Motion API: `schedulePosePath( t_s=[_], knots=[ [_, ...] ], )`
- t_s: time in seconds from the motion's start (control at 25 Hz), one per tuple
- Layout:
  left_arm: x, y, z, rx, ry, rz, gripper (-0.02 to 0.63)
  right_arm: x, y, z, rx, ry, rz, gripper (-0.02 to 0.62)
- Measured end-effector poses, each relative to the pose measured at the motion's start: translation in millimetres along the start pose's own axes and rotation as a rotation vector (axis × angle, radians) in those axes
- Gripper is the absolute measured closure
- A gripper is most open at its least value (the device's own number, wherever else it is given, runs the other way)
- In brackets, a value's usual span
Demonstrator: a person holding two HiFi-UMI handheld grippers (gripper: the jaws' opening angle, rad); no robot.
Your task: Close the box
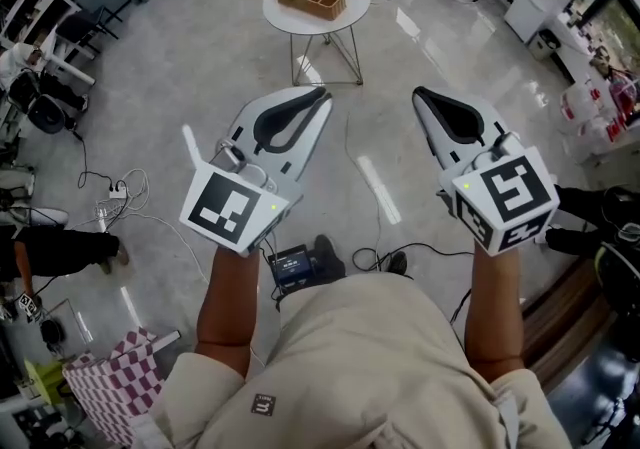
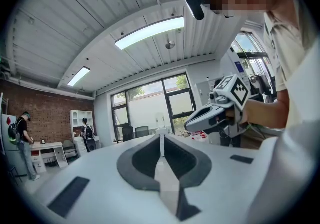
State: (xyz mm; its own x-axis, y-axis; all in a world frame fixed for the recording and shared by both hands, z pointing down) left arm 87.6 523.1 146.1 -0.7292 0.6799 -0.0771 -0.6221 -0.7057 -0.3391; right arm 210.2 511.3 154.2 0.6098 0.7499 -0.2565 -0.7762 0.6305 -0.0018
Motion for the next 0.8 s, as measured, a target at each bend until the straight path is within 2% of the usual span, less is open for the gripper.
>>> schedulePosePath(
  t_s=[0.36,0.8],
  knots=[
    [10,39,23,0.008,-0.011,0.037,0.584,-42,11,-4,-0.052,-0.01,0.027,0.603],
    [44,95,44,0.023,-0.036,0.02,0.584,-92,45,-26,-0.045,-0.028,0.025,0.603]
  ],
)
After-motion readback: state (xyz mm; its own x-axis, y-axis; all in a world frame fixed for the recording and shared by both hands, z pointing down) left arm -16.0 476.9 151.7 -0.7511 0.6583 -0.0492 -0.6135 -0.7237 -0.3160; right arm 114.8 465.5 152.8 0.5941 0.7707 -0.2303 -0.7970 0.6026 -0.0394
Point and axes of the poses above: the fingertips, and each gripper's own axes: x backward along the fingers, y to its left, z out of its underside, the point moved 2 cm from there along x, backward along the fingers, and after that the axes turned 9 degrees about -x, right-handed, at the moved point
